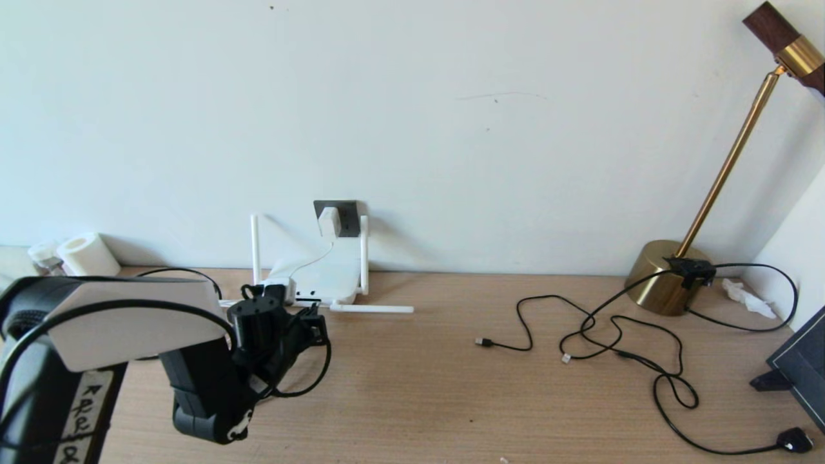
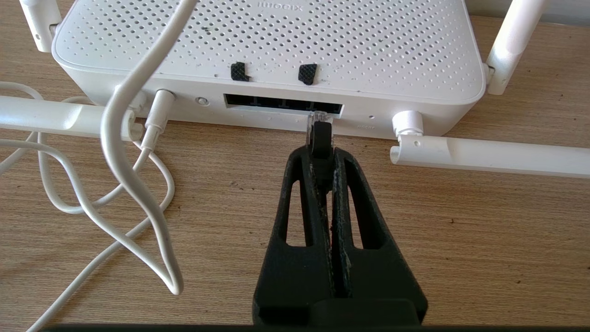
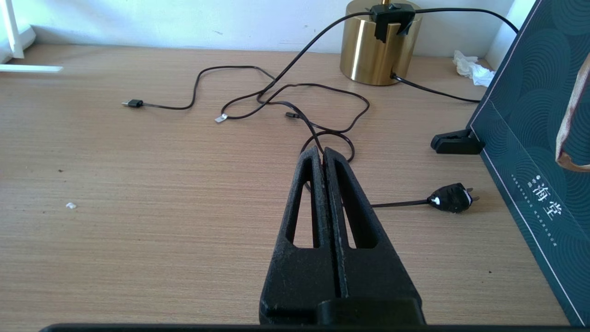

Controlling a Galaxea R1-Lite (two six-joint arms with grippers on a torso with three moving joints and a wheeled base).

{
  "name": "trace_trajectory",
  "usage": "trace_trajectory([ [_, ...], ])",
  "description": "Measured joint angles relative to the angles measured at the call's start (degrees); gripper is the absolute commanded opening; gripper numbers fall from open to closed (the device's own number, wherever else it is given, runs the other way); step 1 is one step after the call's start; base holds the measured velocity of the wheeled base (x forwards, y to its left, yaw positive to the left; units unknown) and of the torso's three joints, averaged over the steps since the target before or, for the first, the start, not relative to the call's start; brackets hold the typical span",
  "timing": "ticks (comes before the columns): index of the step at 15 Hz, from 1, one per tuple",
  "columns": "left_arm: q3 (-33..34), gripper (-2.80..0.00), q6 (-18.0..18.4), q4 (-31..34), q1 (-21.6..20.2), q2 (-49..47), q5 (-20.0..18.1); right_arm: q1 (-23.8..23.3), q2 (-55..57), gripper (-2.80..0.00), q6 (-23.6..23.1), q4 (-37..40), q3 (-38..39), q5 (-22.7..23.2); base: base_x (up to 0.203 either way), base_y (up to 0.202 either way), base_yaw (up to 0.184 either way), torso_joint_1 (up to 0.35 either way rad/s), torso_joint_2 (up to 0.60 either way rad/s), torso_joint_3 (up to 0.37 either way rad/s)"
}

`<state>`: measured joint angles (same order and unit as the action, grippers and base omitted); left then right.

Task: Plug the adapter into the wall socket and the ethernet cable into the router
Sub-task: Align cable and router interface

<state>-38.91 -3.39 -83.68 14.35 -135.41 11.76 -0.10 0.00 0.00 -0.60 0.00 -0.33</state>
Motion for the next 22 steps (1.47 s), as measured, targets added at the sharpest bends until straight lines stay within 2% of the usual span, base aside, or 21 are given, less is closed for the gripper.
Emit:
trace_trajectory([
  [22, 2.89, -2.80, 0.15, -0.44, 0.41, 3.26, 0.28, 0.00, 0.00, -2.80, 0.00, 0.03, 0.00, -0.02, 0.000, 0.000, 0.000, 0.000, 0.00, 0.000],
])
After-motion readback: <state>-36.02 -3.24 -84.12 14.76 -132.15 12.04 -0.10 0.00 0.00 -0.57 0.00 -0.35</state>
